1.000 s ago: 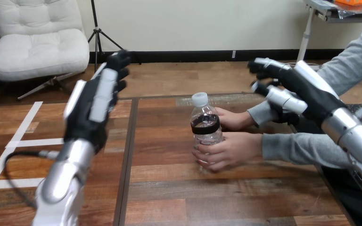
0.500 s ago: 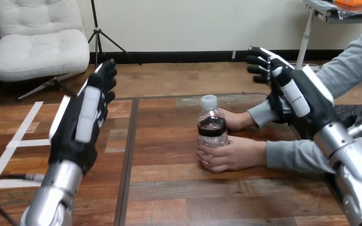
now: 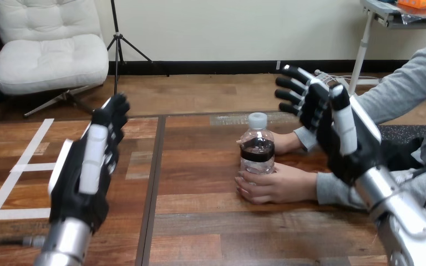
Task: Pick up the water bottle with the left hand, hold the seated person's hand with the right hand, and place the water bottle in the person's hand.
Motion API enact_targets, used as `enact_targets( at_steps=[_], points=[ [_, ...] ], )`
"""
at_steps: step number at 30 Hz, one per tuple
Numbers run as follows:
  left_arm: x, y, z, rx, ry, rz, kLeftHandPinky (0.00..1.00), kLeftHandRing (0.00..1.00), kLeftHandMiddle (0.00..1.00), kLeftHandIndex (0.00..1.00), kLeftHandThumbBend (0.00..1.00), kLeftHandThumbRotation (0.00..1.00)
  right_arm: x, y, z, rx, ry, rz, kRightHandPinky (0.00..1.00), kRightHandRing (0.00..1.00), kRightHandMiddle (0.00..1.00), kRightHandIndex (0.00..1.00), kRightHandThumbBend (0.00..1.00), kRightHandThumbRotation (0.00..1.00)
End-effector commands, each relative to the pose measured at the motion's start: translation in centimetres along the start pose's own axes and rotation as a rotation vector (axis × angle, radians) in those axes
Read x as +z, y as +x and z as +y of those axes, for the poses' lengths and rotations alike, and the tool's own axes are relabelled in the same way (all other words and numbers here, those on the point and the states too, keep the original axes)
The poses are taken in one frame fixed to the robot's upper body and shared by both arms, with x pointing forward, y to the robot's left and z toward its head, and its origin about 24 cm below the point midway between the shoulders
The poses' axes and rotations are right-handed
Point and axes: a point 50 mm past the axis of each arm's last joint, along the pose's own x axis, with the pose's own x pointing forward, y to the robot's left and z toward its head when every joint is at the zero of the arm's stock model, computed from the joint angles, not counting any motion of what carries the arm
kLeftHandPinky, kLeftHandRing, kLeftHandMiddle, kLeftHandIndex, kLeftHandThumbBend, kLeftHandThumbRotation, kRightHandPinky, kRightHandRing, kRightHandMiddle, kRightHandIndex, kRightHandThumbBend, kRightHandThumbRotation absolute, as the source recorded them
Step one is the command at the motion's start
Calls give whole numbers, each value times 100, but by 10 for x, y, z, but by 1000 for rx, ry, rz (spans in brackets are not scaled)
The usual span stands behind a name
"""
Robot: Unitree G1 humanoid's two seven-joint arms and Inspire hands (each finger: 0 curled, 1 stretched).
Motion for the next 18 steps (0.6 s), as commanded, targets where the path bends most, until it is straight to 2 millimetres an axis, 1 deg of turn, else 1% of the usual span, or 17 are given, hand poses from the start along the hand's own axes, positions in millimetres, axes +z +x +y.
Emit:
enact_targets(
  at_steps=[1, 10, 14, 18],
  points=[
    [39, -5, -13, 40, -29, -229, 100, 95, 92, 91, 74, 95, 38, -3, 13, 2, 80, -193, 89, 90, 90, 90, 95, 100],
    [34, -15, -23, 66, -60, -246, 98, 95, 93, 92, 74, 97, 38, -20, 37, 12, 155, -181, 90, 91, 92, 91, 95, 100],
    [29, -19, -29, 47, -46, -241, 99, 95, 93, 92, 73, 98, 38, -28, 49, 18, 179, -182, 91, 92, 93, 92, 95, 100],
    [26, -20, -33, 17, -48, -235, 100, 95, 93, 91, 73, 98, 36, -34, 58, 19, 192, -176, 94, 93, 93, 93, 93, 100]
  ],
)
